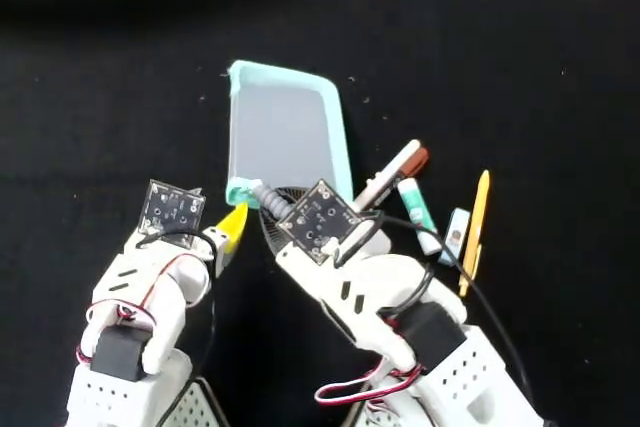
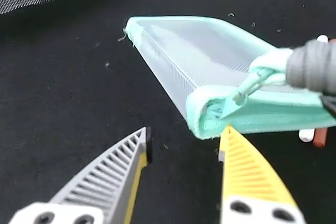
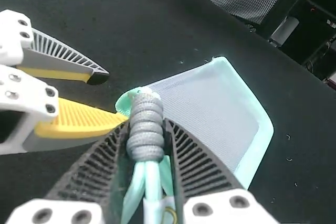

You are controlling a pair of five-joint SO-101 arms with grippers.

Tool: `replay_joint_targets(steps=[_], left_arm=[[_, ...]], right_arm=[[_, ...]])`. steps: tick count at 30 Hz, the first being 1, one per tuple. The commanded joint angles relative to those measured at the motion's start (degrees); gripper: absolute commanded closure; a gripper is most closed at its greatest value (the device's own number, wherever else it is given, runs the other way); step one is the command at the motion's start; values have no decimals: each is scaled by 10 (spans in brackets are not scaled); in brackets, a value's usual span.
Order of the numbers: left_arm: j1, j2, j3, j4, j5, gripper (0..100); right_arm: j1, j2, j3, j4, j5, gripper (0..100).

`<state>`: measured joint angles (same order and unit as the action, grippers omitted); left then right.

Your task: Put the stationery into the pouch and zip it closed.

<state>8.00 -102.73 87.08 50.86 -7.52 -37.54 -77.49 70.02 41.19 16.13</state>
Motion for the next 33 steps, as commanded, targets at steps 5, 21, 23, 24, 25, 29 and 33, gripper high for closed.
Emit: replay_joint_targets(steps=[5,21,23,24,25,29,33], left_arm=[[-6,-6,-80,71,-2,768],[-2,-6,-8,-42,1,768],[-2,-6,-8,-43,1,768],[-2,-6,-8,-43,1,768],[-2,-6,-8,-43,1,768],[-2,-6,-9,-47,2,768],[-2,-5,29,-102,0,772]], right_arm=[[-4,5,-5,-10,4,986],[-4,5,-5,-9,4,986],[-4,5,-5,-9,4,986],[-4,5,-5,-9,4,986],[-4,5,-5,-9,4,986],[-4,5,-5,-9,4,986],[-4,5,-4,-9,4,986]])
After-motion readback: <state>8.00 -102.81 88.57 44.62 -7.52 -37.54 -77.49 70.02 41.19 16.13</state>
